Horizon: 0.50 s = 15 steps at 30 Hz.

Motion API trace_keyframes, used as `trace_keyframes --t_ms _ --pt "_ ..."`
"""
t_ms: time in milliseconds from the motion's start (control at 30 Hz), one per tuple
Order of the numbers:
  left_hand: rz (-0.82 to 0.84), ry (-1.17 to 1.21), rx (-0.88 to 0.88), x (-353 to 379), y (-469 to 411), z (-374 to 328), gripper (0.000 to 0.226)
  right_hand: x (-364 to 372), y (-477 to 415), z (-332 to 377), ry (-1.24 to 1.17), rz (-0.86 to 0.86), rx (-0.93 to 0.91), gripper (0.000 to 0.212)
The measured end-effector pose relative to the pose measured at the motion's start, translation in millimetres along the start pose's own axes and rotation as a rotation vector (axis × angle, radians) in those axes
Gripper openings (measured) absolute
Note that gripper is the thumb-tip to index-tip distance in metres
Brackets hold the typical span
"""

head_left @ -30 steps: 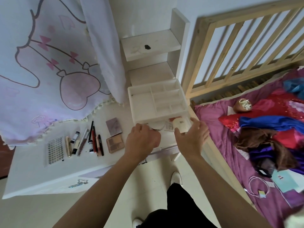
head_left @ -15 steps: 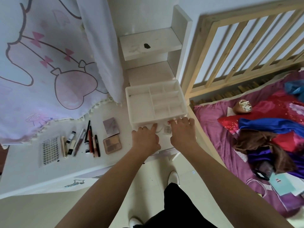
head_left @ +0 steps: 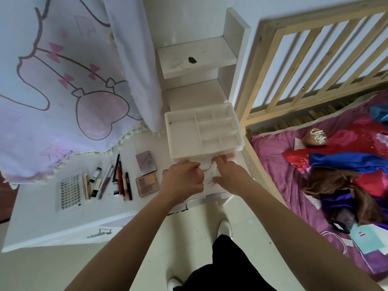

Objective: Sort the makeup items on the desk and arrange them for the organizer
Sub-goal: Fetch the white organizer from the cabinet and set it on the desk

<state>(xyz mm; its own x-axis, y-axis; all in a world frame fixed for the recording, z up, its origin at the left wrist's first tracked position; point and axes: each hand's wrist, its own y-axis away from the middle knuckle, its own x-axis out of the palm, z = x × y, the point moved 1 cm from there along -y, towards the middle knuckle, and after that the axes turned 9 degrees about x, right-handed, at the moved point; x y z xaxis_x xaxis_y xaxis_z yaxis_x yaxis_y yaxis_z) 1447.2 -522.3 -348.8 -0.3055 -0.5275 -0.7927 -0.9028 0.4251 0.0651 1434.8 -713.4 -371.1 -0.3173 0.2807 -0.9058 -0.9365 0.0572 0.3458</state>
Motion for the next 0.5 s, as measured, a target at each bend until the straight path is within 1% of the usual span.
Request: trace_keyframes --t_ms 67,133,200,267,300,367,400,433,500 --pt "-0.114 0.177 0.031 -4.1 11.6 -2.0 0.060 3.2 -1.5 1.5 0.016 -0.021 0.003 0.057" --pt "-0.253 0.337 0.024 -7.5 23.1 -1.0 0.057 3.7 -2.9 2.6 0.087 -0.062 -0.006 0.055" --pt "-0.376 0.514 -0.069 -13.0 33.0 4.9 0.056 3.1 -2.4 7.0 0.192 -0.126 -0.047 0.048" --pt "-0.476 0.648 -0.170 -24.6 38.8 12.5 0.056 -4.1 3.8 16.6 0.230 -0.156 -0.111 0.039" --pt "-0.518 0.690 -0.210 -31.4 41.1 17.1 0.056 -7.7 8.7 21.6 0.184 -0.186 -0.174 0.039" --pt "-0.587 0.717 -0.269 -45.5 46.0 30.6 0.046 -16.7 19.7 36.7 -0.016 -0.346 -0.385 0.044" --pt "-0.615 0.687 -0.298 -51.4 47.5 38.8 0.045 -22.8 22.9 46.8 -0.119 -0.422 -0.472 0.046" --pt "-0.652 0.660 -0.333 -57.2 50.2 46.7 0.048 -29.7 23.4 58.8 -0.190 -0.486 -0.534 0.046" --pt "-0.706 0.607 -0.422 -65.9 55.4 67.0 0.049 -40.5 13.2 86.7 -0.216 -0.545 -0.565 0.045"
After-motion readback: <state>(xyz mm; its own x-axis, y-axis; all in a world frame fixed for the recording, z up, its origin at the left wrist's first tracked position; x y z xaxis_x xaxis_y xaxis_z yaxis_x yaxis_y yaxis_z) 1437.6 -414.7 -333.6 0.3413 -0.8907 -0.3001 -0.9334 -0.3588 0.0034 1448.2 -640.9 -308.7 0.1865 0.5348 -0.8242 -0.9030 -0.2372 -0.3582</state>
